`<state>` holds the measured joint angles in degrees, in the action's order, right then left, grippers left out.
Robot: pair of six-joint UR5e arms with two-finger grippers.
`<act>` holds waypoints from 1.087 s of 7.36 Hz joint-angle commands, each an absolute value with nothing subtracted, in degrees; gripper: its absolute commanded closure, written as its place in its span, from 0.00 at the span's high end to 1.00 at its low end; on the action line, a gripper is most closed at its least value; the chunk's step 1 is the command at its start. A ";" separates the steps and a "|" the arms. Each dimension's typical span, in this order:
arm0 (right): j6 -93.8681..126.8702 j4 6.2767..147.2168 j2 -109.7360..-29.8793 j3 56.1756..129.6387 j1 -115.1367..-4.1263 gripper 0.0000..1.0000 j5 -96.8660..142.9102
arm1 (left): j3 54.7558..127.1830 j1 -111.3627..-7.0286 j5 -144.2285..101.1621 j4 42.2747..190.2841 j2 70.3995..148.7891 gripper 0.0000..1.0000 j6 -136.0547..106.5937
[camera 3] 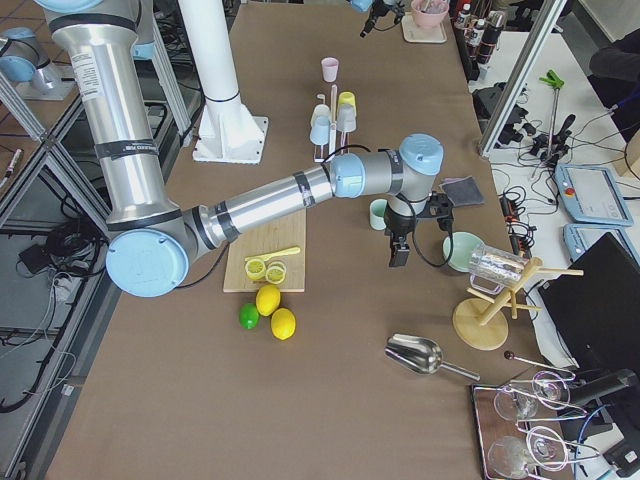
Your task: Place cup on cup holder
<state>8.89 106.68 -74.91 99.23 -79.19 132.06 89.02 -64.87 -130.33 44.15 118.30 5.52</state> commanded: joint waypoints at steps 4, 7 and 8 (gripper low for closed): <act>12.57 108.20 -47.18 70.49 -72.88 1.00 132.63 | 79.65 -55.91 -130.26 31.94 128.21 0.98 18.18; 13.27 101.78 -42.55 59.52 -67.96 1.00 134.46 | 71.64 -50.99 -124.76 26.28 134.19 0.98 27.34; 13.27 101.95 -42.10 58.37 -65.68 1.00 134.91 | 70.76 -50.63 -124.63 24.71 134.21 0.98 27.33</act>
